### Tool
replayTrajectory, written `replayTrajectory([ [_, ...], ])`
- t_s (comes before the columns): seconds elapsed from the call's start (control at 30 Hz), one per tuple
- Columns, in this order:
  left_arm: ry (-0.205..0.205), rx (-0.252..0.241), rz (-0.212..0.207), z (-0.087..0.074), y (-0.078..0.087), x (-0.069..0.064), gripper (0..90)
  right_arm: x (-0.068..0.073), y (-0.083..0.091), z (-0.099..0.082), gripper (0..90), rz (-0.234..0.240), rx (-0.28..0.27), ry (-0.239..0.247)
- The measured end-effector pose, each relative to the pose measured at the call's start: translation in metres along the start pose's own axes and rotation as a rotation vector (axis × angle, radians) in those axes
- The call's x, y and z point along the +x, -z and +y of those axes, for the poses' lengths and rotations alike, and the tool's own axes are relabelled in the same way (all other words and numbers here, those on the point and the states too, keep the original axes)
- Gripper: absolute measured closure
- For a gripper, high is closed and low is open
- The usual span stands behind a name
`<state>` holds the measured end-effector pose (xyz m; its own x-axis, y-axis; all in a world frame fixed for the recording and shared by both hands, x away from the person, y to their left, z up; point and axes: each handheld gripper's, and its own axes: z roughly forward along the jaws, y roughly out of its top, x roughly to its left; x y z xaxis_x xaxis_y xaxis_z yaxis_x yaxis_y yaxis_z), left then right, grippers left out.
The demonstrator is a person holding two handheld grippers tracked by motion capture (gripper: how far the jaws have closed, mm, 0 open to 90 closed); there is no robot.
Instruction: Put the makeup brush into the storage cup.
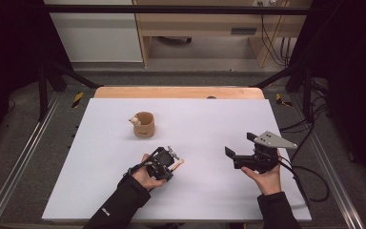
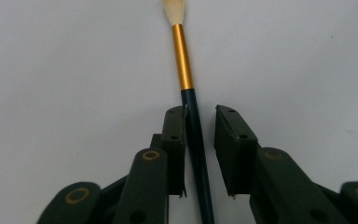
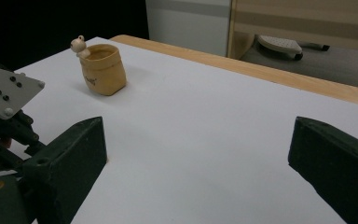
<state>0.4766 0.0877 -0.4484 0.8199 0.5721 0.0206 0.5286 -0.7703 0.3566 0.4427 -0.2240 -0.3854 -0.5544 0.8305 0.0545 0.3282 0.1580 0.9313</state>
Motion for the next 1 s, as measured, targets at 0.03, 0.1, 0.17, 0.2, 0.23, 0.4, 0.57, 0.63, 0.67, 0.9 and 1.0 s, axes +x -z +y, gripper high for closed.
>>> replayTrajectory([
  [0.03,-0.001,0.006,0.001,0.0007,-0.0001,-0.0018,74.4,0.0,-0.0001,0.0,4.7,0.0,0.0,0.001],
  [0.1,-0.004,0.006,0.002,0.001,-0.0004,-0.0027,76.1,0.0,-0.0001,0.0,4.7,0.0,0.001,0.0],
  [0.17,-0.005,0.009,0.0,0.0013,-0.0002,-0.003,77.1,0.0,0.0,0.0001,4.6,0.0,0.002,-0.002],
  [0.2,-0.005,0.009,0.0,0.0013,-0.0002,-0.003,77.8,-0.0001,0.0,0.0001,4.6,0.0,0.002,-0.002],
  [0.23,-0.008,0.011,0.0,0.0014,-0.0002,-0.0034,78.2,-0.0001,0.0,0.0001,4.6,0.0,0.002,-0.002],
  [0.4,-0.015,0.014,0.005,0.002,-0.0005,-0.0049,80.5,0.0,-0.0004,-0.0001,4.6,0.001,0.003,-0.001],
  [0.57,-0.023,0.016,0.001,0.0022,-0.0003,-0.0053,81.8,-0.0002,-0.0002,0.0,4.6,0.001,0.003,-0.002],
  [0.63,-0.026,0.016,0.002,0.0021,-0.0003,-0.0054,82.1,-0.0002,-0.0002,0.0,4.6,0.001,0.002,-0.001],
  [0.67,-0.028,0.016,0.003,0.0021,-0.0003,-0.0055,82.1,-0.0002,-0.0002,0.0,4.6,0.002,0.002,-0.001],
  [0.9,-0.04,0.013,-0.001,0.0015,0.0003,-0.0051,82.8,-0.0004,-0.0001,0.0,4.6,0.001,0.002,0.001],
  [1.0,-0.053,0.014,-0.003,0.0008,0.0011,-0.0053,82.8,-0.0001,-0.0002,0.0,4.6,0.002,0.003,-0.003],
])
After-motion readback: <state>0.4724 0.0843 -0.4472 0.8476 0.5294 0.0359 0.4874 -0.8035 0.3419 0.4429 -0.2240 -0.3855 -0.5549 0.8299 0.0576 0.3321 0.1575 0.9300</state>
